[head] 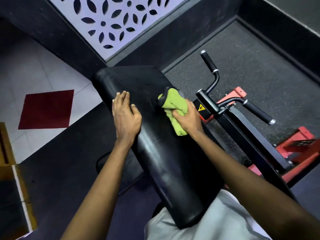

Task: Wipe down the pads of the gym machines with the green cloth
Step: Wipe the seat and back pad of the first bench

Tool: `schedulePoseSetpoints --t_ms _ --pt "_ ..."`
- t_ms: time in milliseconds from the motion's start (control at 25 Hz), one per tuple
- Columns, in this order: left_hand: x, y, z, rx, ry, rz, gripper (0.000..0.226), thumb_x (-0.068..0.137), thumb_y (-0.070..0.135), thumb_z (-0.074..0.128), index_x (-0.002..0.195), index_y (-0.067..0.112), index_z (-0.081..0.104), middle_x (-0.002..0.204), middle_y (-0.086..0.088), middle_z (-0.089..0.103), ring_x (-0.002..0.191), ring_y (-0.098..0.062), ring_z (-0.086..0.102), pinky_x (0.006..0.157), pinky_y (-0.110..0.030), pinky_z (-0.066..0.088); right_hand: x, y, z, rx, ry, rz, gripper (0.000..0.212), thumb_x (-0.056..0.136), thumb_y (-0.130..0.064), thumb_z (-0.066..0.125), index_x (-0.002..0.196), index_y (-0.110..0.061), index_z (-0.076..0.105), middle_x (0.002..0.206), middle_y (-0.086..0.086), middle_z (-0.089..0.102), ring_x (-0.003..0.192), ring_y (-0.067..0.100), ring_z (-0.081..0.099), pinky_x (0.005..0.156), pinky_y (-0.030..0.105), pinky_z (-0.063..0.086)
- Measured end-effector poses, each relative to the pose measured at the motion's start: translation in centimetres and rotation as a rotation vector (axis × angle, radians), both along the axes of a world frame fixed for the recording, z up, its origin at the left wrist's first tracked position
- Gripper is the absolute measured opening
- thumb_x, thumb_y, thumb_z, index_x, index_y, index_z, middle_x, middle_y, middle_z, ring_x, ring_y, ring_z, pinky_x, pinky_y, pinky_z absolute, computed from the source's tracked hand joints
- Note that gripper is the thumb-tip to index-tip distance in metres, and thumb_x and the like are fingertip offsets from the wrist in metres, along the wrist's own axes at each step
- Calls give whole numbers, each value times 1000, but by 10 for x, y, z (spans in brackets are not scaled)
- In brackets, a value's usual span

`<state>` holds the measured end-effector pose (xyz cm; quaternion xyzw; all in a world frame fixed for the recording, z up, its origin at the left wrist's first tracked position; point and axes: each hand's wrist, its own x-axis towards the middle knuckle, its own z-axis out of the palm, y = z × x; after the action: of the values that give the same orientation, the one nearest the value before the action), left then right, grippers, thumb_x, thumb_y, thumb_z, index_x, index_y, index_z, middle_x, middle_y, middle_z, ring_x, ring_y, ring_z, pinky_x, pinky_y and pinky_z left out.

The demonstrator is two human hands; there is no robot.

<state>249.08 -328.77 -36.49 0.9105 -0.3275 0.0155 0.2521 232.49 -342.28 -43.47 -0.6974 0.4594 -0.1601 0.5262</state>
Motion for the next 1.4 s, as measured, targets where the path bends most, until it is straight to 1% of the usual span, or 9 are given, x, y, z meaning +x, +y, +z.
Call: schedulePoseSetpoints --t_ms 120,280,440,560,680,880,1040,1160,1400 --pt "2 -1 -1 5 -26 5 54 92 16 44 144 2 50 152 -9 46 148 -24 30 125 -39 13 11 -4 -1 48 98 -129 64 83 -45 69 143 -26 53 133 3 59 125 27 58 103 36 46" --pt "1 0 -2 -38 -10 -13 54 92 13 43 144 1 49 151 -10 46 148 -25 30 125 -39 13 71 10 29 -24 75 -1 70 85 -59 72 141 -23 51 141 5 53 128 29 54 102 40 45" --pt "3 3 0 -73 30 -1 57 90 9 39 146 0 46 154 -12 43 149 -25 29 126 -39 12 73 7 28 -63 -57 153 54 83 -39 79 130 -23 59 127 -1 57 118 21 59 90 28 43" --pt "2 2 2 -53 60 7 58 91 8 38 148 0 42 156 -11 39 151 -22 24 126 -38 11 21 -12 -2 8 21 61 58 82 -26 79 136 -21 59 124 -2 58 117 22 61 91 21 41" --pt "0 2 5 -29 64 19 57 93 7 39 149 2 42 157 -9 38 151 -20 23 126 -38 10 15 -12 -6 31 116 -86 60 84 -33 77 139 -22 56 130 2 59 119 25 59 92 26 41" --pt "-5 -1 7 37 47 41 58 92 10 36 149 4 42 158 -7 38 151 -18 22 126 -33 7 87 8 30 -28 -111 123 66 81 -35 78 141 -20 54 142 -3 54 126 19 54 97 32 44" --pt "-8 -10 13 220 -49 26 58 92 14 39 148 1 42 156 -12 39 151 -24 23 126 -37 11 58 -15 6 39 -139 195 75 75 -41 70 144 -16 54 144 -1 53 128 18 56 104 29 45" --pt "-20 -30 8 334 -104 -100 55 90 14 49 142 -3 47 150 -16 44 148 -29 30 125 -41 15 -13 -26 -22 112 -46 49 70 77 -32 76 141 -13 55 139 5 55 126 25 56 102 23 40" --pt "-18 -38 5 525 -165 -102 52 95 21 47 141 -2 48 147 -18 47 141 -32 38 122 -44 23 -21 -24 -29 168 141 -116 73 86 -38 72 150 -17 43 150 5 45 129 33 53 98 42 44"
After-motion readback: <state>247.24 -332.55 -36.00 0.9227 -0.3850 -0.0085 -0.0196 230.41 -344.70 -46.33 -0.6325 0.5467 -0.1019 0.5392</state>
